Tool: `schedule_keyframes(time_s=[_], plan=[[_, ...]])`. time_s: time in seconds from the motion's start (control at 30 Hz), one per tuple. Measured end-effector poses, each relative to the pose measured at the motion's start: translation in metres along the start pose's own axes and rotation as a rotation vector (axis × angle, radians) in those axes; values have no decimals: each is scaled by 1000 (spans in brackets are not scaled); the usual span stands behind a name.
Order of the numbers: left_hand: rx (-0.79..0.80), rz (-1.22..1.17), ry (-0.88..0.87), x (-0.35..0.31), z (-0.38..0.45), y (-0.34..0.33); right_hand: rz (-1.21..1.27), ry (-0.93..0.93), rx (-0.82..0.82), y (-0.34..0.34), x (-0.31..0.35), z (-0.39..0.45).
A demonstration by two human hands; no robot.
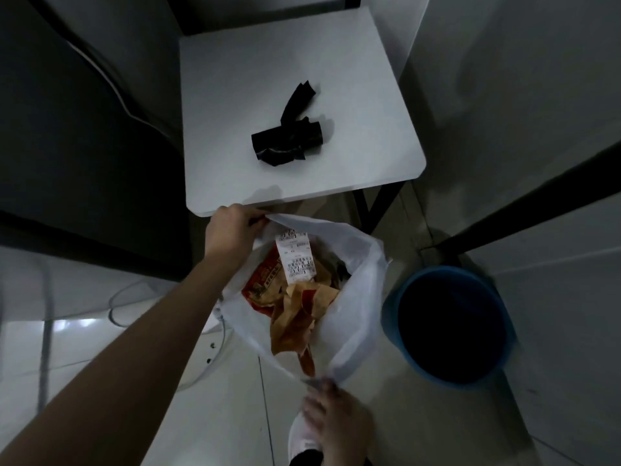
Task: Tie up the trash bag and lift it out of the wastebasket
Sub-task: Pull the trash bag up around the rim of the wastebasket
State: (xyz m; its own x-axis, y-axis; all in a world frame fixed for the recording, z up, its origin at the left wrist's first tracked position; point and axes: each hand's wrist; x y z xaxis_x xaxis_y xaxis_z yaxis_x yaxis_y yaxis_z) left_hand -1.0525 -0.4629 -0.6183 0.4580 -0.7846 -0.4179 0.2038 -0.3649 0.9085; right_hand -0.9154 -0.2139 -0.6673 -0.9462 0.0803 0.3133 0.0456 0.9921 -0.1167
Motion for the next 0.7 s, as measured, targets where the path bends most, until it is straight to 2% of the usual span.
schedule_keyframes(time_s=[0.07,0.13,0.23,0.3,0.4,0.5,0.6,0.7], plan=[[19,34,8,6,-1,6,-33,77,-110,12,24,-3],[21,29,43,15,-4,14,-103,235,-264,28,50,-10],[48,2,155,33,-13,26,-101,288,-336,48,84,-14],[139,-23,265,46,-23,30,-296,359,-481,58,102,-14],[274,-41,384,55,-48,25,-594,565,-605,59,114,-19],[207,-55,423,55,-78,20,-814,757,-761,52,114,-22],[130,-73,430,54,-102,26,-799,858,-839,48,114,-24],[85,-94,401,51,-121,35,-845,900,-848,53,115,-26]])
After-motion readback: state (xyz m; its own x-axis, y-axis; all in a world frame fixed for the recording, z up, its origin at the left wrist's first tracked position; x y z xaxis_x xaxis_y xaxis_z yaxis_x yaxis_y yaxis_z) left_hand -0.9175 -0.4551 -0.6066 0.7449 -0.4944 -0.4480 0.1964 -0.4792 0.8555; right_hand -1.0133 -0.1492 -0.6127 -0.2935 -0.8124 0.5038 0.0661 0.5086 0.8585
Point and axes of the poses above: each hand's wrist, its own z-axis towards the middle knuckle, its own y-axis out of the back of the hand, x = y × z, and after that the axes turned 5 degrees about -x, right-handed
